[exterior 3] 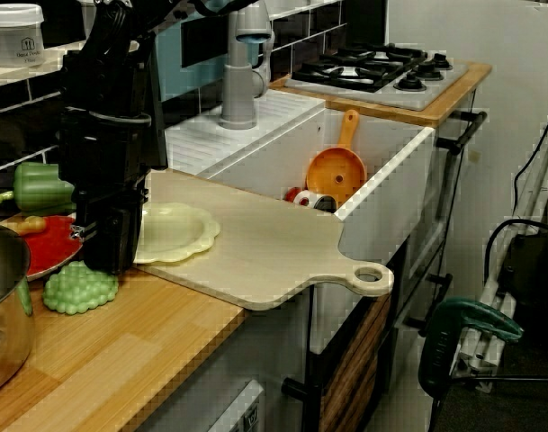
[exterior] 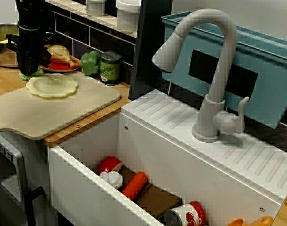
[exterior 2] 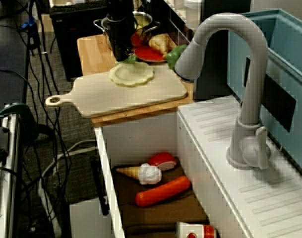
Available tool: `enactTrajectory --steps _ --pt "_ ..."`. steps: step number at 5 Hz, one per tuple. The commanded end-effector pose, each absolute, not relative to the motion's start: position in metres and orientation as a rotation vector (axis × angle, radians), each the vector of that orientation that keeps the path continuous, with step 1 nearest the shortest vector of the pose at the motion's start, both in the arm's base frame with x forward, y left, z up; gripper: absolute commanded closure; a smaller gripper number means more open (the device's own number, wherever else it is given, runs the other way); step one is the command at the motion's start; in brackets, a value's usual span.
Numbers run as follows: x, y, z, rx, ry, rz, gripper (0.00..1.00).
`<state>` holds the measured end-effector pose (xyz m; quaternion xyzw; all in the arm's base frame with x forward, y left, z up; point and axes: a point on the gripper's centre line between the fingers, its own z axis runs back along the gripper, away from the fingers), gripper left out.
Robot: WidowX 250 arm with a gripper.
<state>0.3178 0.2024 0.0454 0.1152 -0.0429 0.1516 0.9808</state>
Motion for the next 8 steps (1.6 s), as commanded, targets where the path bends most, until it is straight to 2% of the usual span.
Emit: enactTrajectory --steps 1,3,5,8 --pt "0.326 0.206 0.062 0.253 -0.123 0.303 1.0" --pt "0.323 0.181 0.06 0.241 -0.098 0.254 1.0" --pt "0.314 0.16 0.071 0.183 -0.056 0.215 1.0" --pt "0.311 0.158 0.077 0.165 -0.047 0.215 1.0"
